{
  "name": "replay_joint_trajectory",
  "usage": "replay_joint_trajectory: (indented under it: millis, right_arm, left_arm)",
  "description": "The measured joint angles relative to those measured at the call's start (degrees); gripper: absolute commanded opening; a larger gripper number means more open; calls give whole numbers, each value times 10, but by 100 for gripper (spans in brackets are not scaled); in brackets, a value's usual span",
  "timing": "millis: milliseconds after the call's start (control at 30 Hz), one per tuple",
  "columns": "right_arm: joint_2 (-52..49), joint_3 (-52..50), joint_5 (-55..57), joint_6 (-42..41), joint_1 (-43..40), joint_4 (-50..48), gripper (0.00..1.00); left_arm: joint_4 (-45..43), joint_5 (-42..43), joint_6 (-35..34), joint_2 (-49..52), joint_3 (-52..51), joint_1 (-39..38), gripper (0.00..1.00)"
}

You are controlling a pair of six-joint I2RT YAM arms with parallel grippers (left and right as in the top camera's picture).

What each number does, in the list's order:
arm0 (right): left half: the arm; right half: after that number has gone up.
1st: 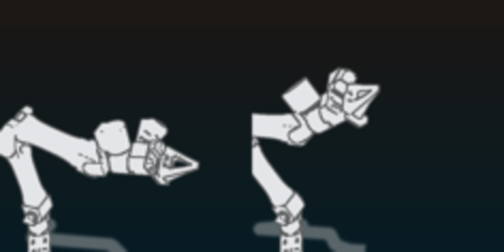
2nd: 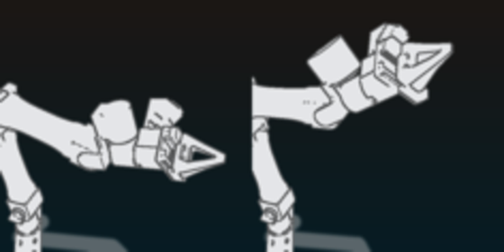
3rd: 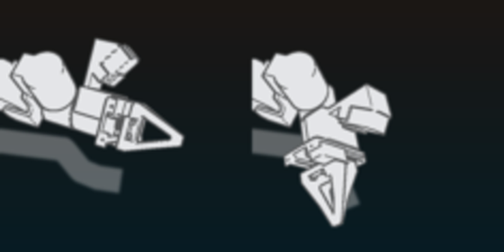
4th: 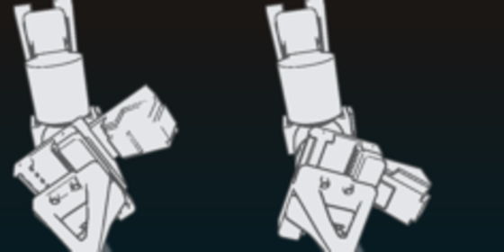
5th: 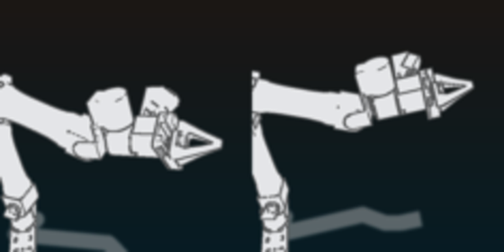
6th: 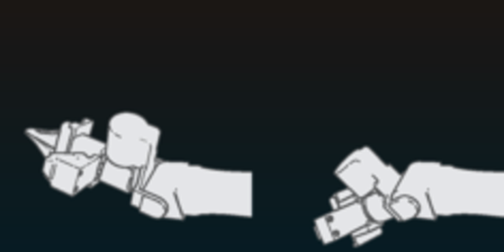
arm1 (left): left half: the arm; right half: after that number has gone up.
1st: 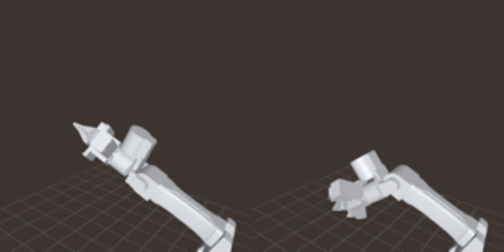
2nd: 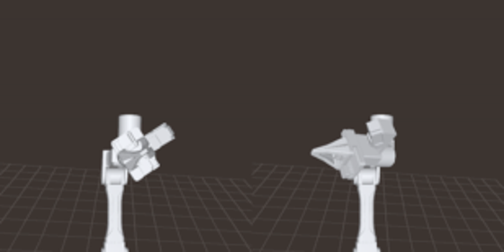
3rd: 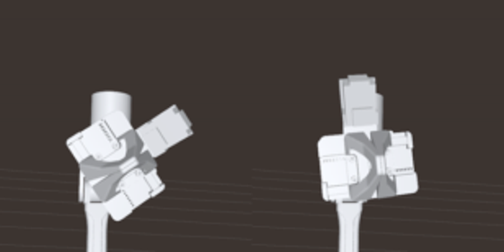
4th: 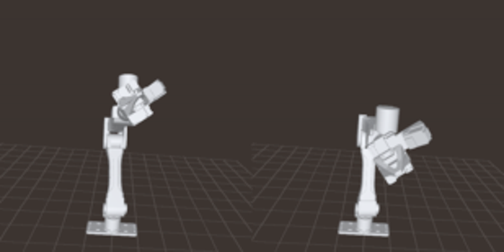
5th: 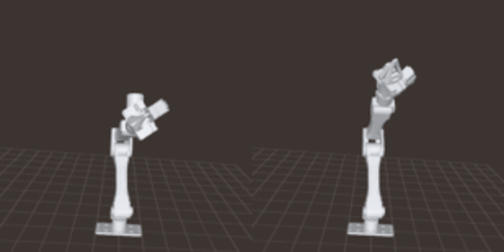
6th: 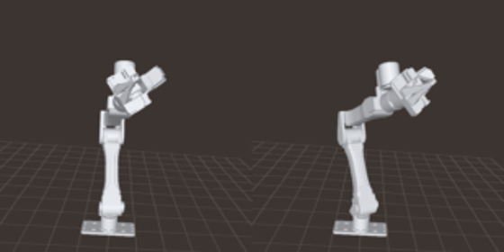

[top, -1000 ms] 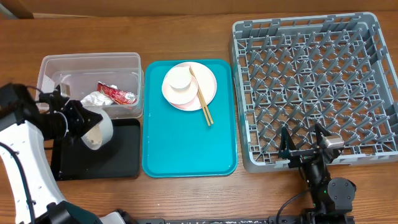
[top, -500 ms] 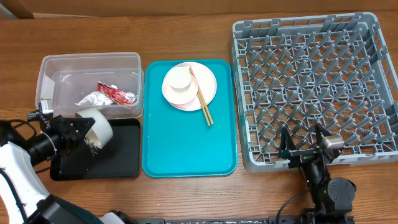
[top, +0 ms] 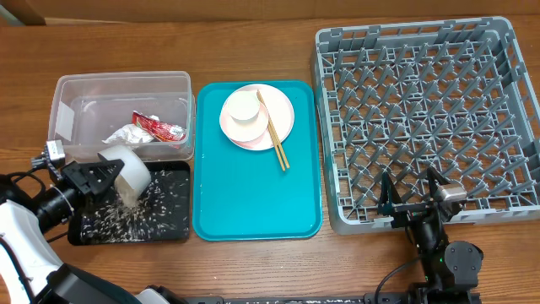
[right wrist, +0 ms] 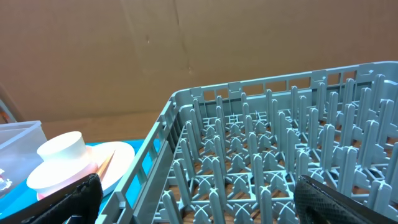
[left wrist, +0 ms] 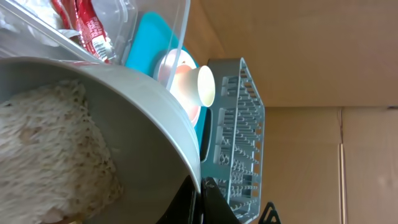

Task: Sort waste into correct bins and load items into the dishwasher
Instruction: 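Tip the bowl with the left gripper, pouring rice onto the black tray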

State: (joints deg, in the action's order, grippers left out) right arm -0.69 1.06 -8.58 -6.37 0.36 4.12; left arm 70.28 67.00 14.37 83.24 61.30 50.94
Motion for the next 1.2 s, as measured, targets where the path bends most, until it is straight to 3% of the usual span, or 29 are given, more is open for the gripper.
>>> replay_joint_trajectory:
  millis: [300, 867, 1200]
  right_arm:
    - [0, 0, 0, 0, 0, 0, 100]
    - [0, 0, 0, 0, 0, 0, 100]
    - [0, 0, 0, 0, 0, 0, 100]
  left_arm:
    - [0, 16, 7, 0, -1, 43, 4]
    - [2, 21, 9, 0, -13, 43, 4]
    - [-36, 60, 61, -1, -83, 38, 4]
